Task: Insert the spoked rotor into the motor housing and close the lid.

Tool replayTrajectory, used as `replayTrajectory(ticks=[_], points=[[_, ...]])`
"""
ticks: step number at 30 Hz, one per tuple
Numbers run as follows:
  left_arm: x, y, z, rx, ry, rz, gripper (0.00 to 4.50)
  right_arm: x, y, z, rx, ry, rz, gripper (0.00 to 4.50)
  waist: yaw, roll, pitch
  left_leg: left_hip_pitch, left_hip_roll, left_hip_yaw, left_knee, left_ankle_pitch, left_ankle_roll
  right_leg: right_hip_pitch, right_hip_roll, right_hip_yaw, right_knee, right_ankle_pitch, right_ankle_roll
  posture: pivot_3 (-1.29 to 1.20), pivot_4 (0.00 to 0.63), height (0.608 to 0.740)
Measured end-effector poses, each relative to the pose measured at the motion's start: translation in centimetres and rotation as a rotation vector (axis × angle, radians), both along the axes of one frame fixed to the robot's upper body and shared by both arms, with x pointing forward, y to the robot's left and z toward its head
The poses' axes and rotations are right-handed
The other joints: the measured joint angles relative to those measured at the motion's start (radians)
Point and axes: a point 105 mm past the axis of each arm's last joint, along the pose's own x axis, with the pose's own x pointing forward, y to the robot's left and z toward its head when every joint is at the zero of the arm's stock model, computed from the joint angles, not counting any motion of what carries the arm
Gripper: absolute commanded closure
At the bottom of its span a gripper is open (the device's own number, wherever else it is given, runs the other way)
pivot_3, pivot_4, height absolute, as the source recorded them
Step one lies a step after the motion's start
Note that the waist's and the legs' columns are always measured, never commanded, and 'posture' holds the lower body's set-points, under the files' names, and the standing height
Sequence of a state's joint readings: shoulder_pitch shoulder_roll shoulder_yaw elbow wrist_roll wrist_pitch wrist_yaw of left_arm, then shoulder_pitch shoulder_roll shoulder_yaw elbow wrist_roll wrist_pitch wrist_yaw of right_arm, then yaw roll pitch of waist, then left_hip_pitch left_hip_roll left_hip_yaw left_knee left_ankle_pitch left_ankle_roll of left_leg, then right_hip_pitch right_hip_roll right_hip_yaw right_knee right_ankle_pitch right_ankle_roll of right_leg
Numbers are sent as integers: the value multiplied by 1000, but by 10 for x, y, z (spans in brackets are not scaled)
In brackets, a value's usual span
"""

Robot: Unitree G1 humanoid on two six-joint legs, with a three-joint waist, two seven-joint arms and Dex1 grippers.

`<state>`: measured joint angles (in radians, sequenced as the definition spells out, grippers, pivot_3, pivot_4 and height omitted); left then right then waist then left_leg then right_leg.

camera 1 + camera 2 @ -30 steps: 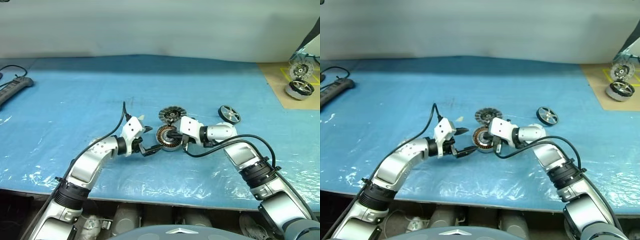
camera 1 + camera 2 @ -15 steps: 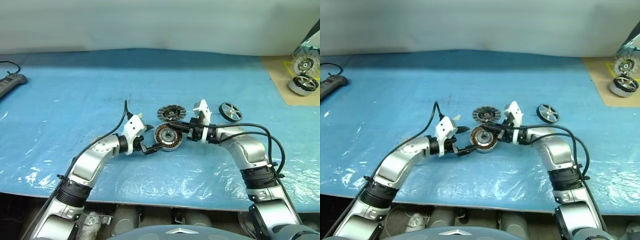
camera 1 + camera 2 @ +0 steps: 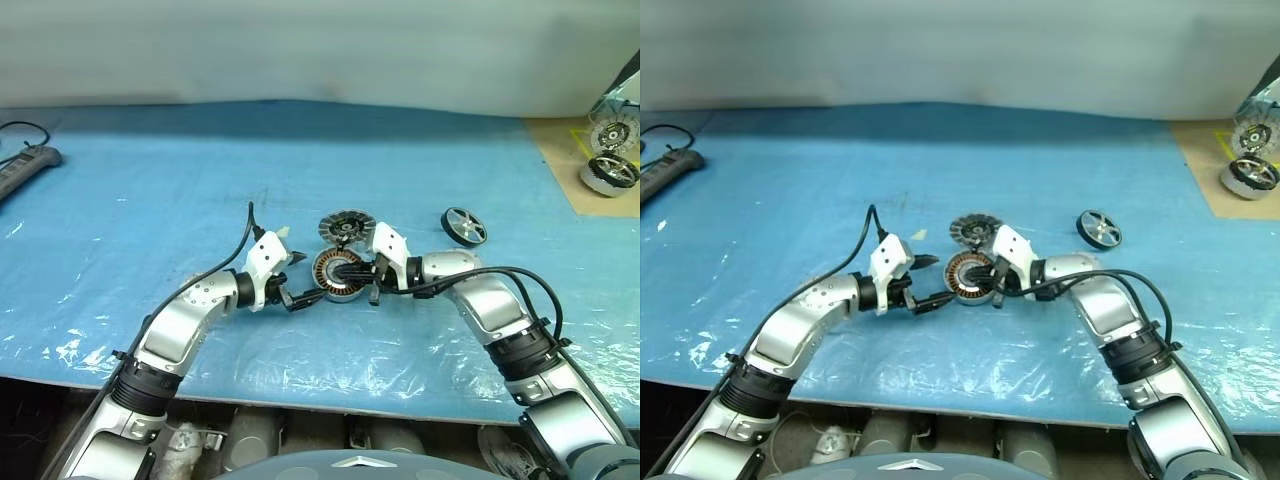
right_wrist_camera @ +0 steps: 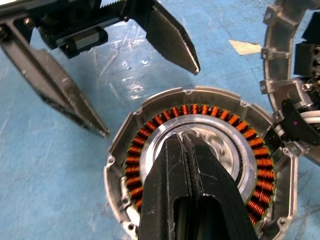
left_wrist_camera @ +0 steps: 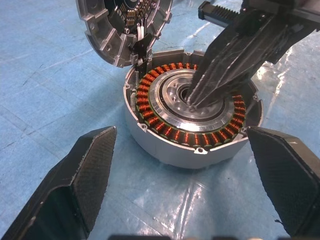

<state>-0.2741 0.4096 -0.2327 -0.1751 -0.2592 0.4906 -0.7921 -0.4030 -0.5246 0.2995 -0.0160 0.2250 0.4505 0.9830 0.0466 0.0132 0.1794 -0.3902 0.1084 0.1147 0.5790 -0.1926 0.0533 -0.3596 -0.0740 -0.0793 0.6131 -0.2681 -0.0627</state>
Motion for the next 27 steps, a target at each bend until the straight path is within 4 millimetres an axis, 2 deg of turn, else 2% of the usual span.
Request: replayTrajectory(ticks=[5, 8, 10, 15, 17, 19, 24, 27], points=[[-2, -2, 5, -10, -8, -6, 0, 3, -10, 11, 134, 87, -108, 4478, -1, 2, 2, 1, 0, 0, 0, 0, 0, 0, 0, 1, 0, 0, 0, 0, 150, 740], [-1, -4, 5, -18, -11, -3, 0, 1, -23, 46, 233, 64, -143, 4478, 1, 4, 3, -2, 0, 0, -1, 0, 0, -2, 0, 0, -1, 0, 0, 0, 150, 740], [-1, -7, 6, -28, -12, -3, 0, -3, -43, 61, 246, 41, -190, 4478, 7, 4, 3, -3, 0, 0, -2, 0, 1, -2, 0, 0, -3, 0, 0, 0, 150, 740], [3, -10, 12, -39, -25, 8, 0, -2, -122, 61, 163, 24, -469, 4478, 11, 4, 3, -6, 0, 1, -1, -1, 2, -4, 0, 0, -6, 1, 1, 0, 150, 740], [4, -12, 13, -45, -27, 8, 0, 5, -156, 67, 118, -37, -602, 3830, 6, 4, 3, -5, 0, 2, -1, -1, 2, -4, 0, 0, -5, 1, 1, 0, 150, 740], [4, -11, 12, -45, -25, 8, 0, 9, -180, 72, 79, -97, -695, 3220, -1, 4, 3, -5, 0, 2, -2, -1, 2, -4, 0, 0, -5, 1, 1, 0, 150, 740], [0, -8, 2, -46, -4, 7, 0, 24, -206, 66, 5, -141, -845, 1459, -8, 6, 3, -5, 0, 2, -2, -1, 2, -4, 1, 0, -5, 1, 1, 0, 150, 740], [0, -8, 1, -46, -1, 7, 0, 35, -212, 60, 24, -116, -912, 1459, -4, 7, 3, -5, 0, 2, -1, -1, 2, -4, 0, 0, -4, 1, 1, 0, 150, 740]])
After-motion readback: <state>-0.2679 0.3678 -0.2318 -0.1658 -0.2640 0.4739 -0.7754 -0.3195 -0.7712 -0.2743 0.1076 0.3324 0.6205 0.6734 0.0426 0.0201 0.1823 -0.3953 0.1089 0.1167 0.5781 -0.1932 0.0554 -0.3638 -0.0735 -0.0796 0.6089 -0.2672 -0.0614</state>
